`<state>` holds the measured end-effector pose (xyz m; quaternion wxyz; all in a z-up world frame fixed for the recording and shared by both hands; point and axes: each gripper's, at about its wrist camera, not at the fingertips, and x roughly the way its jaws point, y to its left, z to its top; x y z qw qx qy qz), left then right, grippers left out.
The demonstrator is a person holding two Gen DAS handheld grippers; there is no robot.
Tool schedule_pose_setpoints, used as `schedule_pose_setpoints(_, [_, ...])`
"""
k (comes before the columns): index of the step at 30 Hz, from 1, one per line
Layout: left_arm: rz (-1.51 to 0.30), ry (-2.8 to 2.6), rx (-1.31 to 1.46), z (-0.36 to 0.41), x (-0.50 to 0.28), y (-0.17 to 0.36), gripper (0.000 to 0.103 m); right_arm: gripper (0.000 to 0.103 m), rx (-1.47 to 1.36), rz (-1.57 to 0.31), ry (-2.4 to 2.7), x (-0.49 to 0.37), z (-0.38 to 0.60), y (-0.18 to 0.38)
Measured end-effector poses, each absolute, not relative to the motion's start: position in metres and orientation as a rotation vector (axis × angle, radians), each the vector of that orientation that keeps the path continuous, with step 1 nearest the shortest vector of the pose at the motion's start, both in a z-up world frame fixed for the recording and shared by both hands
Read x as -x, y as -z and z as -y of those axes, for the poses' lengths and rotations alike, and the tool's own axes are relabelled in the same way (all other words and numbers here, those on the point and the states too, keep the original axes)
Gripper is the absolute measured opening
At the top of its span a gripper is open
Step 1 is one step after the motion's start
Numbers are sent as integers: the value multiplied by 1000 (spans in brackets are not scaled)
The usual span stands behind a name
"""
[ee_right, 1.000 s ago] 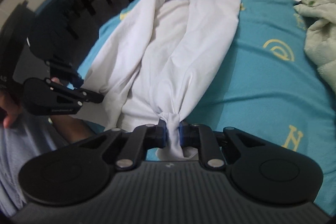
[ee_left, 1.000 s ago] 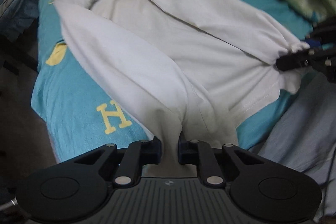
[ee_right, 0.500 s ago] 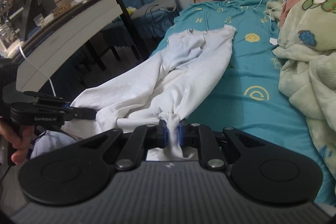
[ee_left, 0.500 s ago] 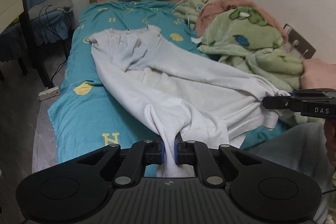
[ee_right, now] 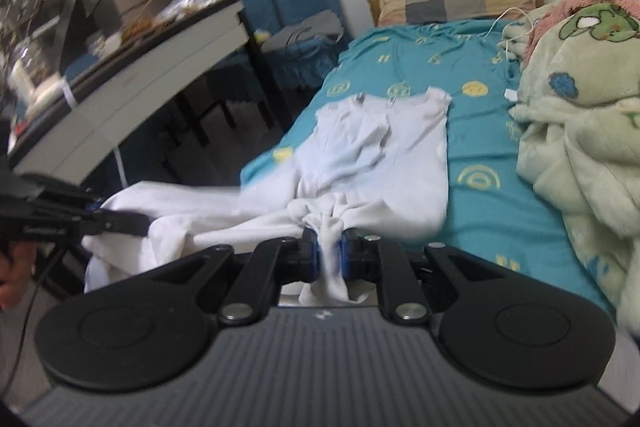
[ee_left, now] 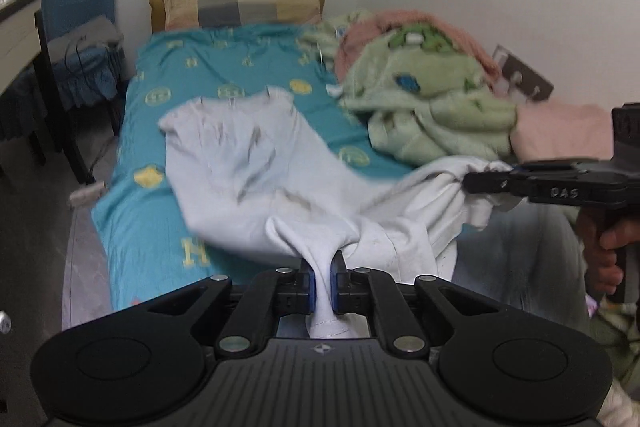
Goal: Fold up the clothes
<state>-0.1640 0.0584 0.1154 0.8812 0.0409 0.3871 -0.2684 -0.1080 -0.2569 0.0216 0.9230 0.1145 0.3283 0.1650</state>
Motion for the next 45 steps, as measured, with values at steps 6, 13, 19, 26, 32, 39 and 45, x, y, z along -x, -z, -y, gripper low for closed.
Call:
schedule_pose_setpoints(6, [-747,495,-37,-55,62,-111,8,14,-288,-660,-285,19,257,-13])
schedule_pose_setpoints(13, [-721,388,34,-50,-50,-62,8,14,-359,-681,-238,-79,260,35])
schedule_pose_setpoints(19, [-762,325,96,-52,-124,12,8,15,-396,-678,-189,-130,265,95])
schedule_pose_setpoints(26, [-815,253,33,-41,-167,73,8,15,-353,-778,-133,-171,259,146])
schedule_pose_setpoints(32, [-869,217,65,-42,-176,101,10,18,-325,-801,-111,-178,256,158])
schedule_pose_setpoints(39, [-800,201,57,-38,-150,83,42,64,-333,-772,-71,-167,259,147])
schedule_pose_setpoints(45, [-717,173,19,-40,-110,57,76,75,-315,-701,-59,-129,257,125])
